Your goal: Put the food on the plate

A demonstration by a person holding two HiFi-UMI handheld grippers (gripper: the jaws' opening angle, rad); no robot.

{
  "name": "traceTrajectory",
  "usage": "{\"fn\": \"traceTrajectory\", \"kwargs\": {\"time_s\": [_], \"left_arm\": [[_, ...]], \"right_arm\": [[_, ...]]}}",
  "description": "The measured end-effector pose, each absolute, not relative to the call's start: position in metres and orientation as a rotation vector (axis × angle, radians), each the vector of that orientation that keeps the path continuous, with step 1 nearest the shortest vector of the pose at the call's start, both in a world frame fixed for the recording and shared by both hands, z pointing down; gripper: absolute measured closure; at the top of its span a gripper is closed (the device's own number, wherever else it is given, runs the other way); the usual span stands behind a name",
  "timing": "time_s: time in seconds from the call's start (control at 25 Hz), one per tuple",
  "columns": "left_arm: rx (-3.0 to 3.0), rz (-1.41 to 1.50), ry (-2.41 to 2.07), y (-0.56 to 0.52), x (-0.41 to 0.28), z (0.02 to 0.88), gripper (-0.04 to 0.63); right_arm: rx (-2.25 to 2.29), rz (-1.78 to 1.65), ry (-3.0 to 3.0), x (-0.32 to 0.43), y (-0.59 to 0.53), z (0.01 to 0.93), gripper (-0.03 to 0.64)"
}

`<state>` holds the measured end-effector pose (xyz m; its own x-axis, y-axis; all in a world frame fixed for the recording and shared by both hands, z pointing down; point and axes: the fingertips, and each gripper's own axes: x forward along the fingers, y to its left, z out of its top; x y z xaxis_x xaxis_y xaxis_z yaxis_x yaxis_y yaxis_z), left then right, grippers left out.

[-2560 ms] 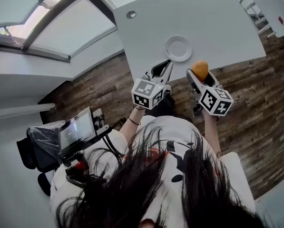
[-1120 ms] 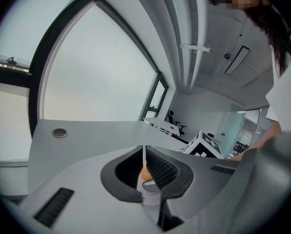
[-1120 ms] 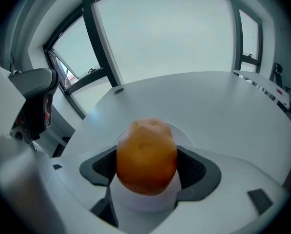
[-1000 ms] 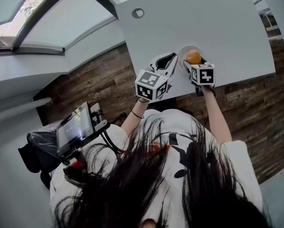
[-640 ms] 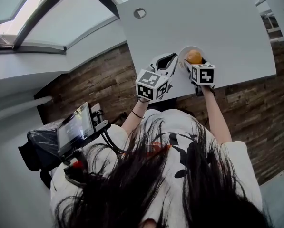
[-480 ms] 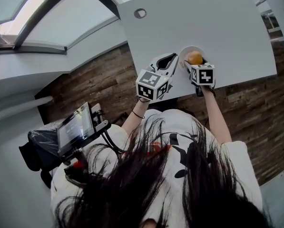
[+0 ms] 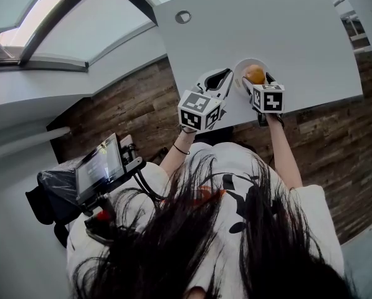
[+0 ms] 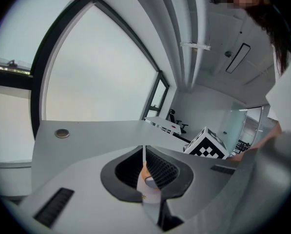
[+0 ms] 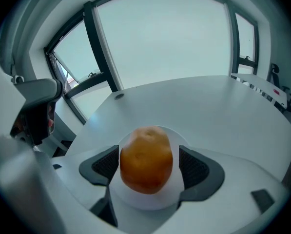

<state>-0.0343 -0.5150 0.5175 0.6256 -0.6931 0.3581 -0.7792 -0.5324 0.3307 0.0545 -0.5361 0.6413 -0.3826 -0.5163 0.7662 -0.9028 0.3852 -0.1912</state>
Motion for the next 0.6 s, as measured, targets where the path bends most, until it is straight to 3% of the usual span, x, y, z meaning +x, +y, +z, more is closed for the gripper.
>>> {"fn": "traceTrajectory", "kwargs": {"time_s": [0.4,0.6], "left_arm": [[2.396,0.241,-1.169,-0.517,-0.037,0.513,0.589],[2.445,0.223,-1.158,-0.487,-0.005,0.490,0.589]], "right_arm": [[1.400,1.025,-2.246,0.059,-0.531,0.568,0.249],[1.425,0.999,-2.322,0.080,-0.498,0.533,0.250]]}}
